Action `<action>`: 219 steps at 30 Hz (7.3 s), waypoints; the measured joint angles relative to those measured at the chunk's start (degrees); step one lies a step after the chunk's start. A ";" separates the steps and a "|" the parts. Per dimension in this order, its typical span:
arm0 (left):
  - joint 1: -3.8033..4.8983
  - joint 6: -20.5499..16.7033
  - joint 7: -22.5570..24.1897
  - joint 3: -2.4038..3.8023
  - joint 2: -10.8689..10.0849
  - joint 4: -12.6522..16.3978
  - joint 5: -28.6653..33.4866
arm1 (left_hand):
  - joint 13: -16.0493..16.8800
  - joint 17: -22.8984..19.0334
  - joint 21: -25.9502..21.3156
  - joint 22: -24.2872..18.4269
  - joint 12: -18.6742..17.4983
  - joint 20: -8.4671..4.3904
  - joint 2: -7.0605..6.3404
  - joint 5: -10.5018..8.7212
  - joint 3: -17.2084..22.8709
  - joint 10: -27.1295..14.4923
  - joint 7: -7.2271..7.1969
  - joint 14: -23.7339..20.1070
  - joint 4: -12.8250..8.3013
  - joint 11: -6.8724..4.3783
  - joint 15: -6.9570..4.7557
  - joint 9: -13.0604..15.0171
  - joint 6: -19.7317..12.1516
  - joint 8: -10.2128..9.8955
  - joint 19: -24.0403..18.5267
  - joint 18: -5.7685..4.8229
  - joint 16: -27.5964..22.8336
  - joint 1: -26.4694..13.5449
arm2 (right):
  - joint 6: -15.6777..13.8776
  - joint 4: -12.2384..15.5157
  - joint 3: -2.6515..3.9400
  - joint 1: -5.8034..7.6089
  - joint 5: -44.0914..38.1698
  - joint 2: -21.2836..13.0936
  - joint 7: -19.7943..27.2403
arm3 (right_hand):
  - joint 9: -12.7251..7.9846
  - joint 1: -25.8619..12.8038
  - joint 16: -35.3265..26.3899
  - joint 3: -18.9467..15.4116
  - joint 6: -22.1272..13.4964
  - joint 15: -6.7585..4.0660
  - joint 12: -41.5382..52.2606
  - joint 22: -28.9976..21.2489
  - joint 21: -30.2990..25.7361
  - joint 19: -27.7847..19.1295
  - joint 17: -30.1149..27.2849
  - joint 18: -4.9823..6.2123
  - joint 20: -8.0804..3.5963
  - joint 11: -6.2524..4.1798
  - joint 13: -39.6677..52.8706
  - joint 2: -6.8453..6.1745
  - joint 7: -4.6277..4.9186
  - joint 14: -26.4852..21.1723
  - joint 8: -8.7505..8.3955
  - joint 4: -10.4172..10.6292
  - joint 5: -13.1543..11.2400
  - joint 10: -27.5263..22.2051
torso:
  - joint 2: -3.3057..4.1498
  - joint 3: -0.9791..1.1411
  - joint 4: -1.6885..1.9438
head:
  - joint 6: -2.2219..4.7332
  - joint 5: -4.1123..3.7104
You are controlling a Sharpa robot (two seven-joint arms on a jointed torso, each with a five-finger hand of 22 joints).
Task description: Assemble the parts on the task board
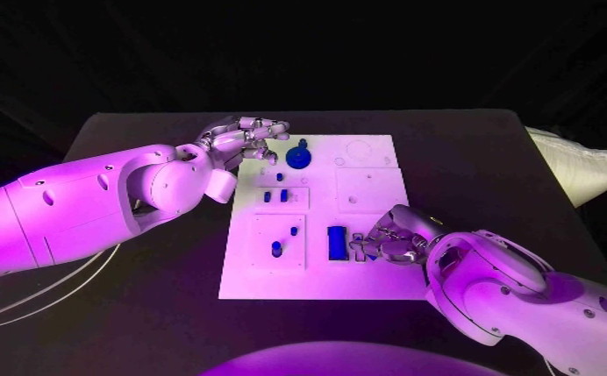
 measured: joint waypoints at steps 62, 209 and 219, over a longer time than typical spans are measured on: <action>-0.01 0.49 -0.86 -0.01 0.02 -0.07 -0.37 | -0.03 -0.31 -0.21 -0.04 0.27 0.00 0.00 0.00 -0.32 0.01 0.20 0.00 -0.01 0.00 0.00 -0.03 -0.21 0.00 0.00 0.00 0.00 0.00 | -7.70 1.69 0.25 2.54 -2.93 -7.43 19.09 | -0.99 11.92 0.22 13.86 -4.81 0.45 -1.71 0.01 0.00 0.39 0.84 0.00 0.84 1.18 0.69 -3.18 2.54 -0.22 -4.27 -6.41 -6.69 -0.49 | -0.08 -0.04 0.02 | 0.69 -1.50; -0.20 1.71 -2.74 -0.04 -0.35 0.31 -1.21 | 0.08 -1.17 -0.67 -0.38 0.94 0.00 0.00 0.00 -1.03 -0.60 0.19 -0.61 0.40 0.20 0.18 -0.10 -0.62 0.22 0.00 0.01 0.00 0.01 | 6.56 -7.07 0.08 3.51 -17.77 -1.59 0.14 | -2.31 1.08 -2.22 0.24 1.66 0.10 5.10 0.00 -1.86 -0.93 -0.29 0.00 0.29 -0.05 4.71 -0.20 -0.03 -0.10 0.61 -0.86 -4.22 0.36 | -0.10 -0.11 0.02 | 1.49 -2.40; -0.21 2.04 -3.09 -0.04 -0.39 0.41 -1.34 | 0.07 -1.24 -0.67 -0.37 0.94 0.00 0.00 0.00 -1.03 -0.60 0.19 -0.61 0.40 0.20 0.18 -0.10 -0.62 0.22 0.00 0.01 0.00 0.01 | 9.17 -6.95 0.10 3.60 -21.49 -1.10 0.27 | -1.93 12.59 -2.22 2.71 0.55 -0.32 5.10 0.02 -1.86 -0.93 -0.29 0.00 0.29 -0.05 4.83 -0.28 -0.10 -0.10 0.67 -7.02 -9.41 0.35 | -0.14 -0.11 -0.02 | 1.46 -2.63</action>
